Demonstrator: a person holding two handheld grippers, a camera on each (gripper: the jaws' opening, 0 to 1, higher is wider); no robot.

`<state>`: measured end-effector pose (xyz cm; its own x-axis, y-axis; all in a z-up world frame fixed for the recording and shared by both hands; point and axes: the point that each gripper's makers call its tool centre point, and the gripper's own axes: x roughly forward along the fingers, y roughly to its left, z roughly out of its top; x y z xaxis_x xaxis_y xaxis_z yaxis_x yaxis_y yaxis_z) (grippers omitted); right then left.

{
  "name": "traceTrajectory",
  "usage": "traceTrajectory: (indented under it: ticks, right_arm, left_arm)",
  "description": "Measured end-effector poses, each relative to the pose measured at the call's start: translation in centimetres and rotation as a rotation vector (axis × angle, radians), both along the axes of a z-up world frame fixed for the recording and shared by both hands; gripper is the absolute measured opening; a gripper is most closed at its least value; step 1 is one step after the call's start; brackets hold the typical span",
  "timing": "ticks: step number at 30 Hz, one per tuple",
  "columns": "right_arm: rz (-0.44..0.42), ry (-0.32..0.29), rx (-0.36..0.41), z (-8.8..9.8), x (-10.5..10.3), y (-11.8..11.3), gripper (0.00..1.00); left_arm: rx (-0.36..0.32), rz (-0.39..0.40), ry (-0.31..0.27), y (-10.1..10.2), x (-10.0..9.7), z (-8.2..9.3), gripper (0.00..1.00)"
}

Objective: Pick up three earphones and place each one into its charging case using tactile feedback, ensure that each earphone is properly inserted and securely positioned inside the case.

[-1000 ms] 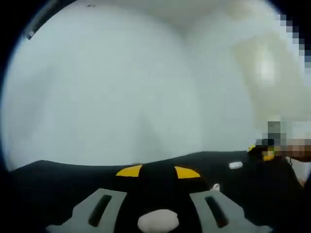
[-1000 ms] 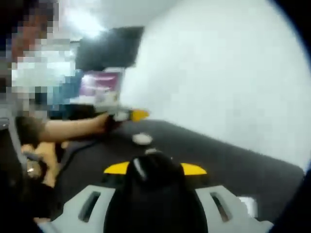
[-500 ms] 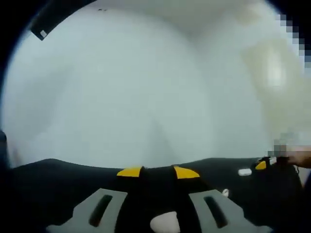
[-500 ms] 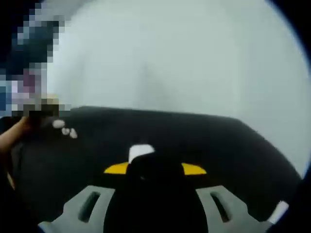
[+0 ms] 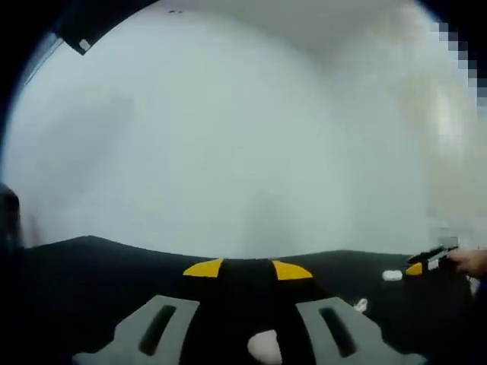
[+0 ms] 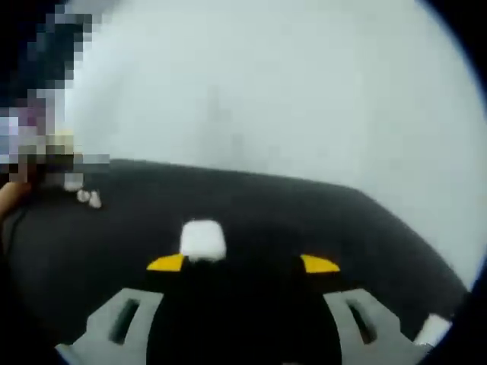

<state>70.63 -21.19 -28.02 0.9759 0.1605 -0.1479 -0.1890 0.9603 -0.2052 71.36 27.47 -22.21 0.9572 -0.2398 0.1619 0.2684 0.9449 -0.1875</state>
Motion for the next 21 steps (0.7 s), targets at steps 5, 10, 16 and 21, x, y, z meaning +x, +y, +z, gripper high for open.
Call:
traceTrajectory:
  ticks: [5,10,16,21]
  right_arm:
    - [0.099,-0.118,-0.046,3.7,-0.7,4.6,0.51]
    - [0.421,-0.184,0.121,6.8,-1.5,12.9,0.50]
    - [0.682,-0.122,0.519,8.9,0.5,17.9,0.47]
    - [0.645,-0.083,0.462,6.6,3.4,17.6,0.47]
  left_arm:
    - [-0.109,0.010,0.056,1.4,0.4,-0.8,0.21]
    - [-0.080,0.010,0.084,0.9,0.5,-1.3,0.22]
    - [-0.043,-0.064,0.150,-0.6,0.8,-2.5,0.18]
    - [-0.022,-0.084,0.171,-1.2,0.9,-3.1,0.19]
